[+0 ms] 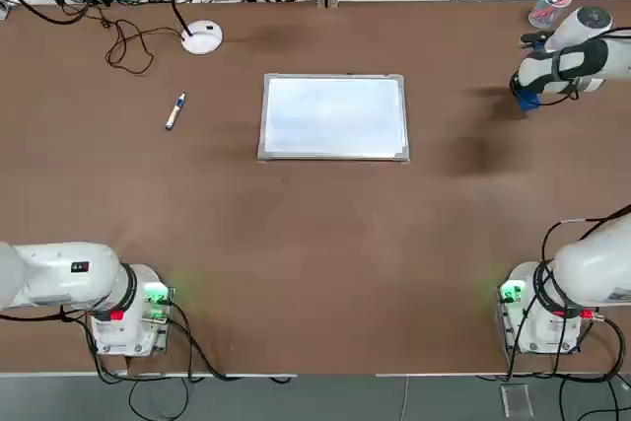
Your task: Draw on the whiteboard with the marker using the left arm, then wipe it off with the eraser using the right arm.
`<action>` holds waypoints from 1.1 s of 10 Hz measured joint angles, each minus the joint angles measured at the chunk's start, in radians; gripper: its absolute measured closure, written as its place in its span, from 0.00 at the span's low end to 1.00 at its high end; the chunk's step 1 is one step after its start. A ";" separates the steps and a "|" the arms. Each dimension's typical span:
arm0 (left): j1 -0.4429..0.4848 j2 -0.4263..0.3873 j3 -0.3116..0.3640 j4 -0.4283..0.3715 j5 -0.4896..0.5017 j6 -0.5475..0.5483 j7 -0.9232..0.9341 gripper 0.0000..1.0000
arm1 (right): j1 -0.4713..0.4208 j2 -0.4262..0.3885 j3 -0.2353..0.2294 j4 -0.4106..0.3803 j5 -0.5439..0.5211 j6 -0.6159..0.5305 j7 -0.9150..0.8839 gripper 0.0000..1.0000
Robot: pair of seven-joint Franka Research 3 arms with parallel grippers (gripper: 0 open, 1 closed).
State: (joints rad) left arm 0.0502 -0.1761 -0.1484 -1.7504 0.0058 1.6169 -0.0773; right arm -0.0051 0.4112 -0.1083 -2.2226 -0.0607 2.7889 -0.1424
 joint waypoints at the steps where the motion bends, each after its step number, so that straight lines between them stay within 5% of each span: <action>1: 0.000 0.000 0.000 0.000 0.000 0.000 0.000 0.00 | -0.004 0.011 0.000 0.000 0.000 0.014 0.000 0.44; 8: 0.000 0.000 0.000 0.000 0.000 0.000 0.000 0.00 | -0.011 0.027 0.001 0.004 0.001 0.028 0.004 0.44; 11: 0.000 0.000 0.000 0.000 0.000 0.000 0.000 0.00 | -0.012 0.027 0.001 0.007 0.002 0.029 0.019 0.35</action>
State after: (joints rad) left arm 0.0502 -0.1759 -0.1484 -1.7509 0.0058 1.6169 -0.0770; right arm -0.0167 0.4384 -0.1069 -2.2161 -0.0592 2.8178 -0.1232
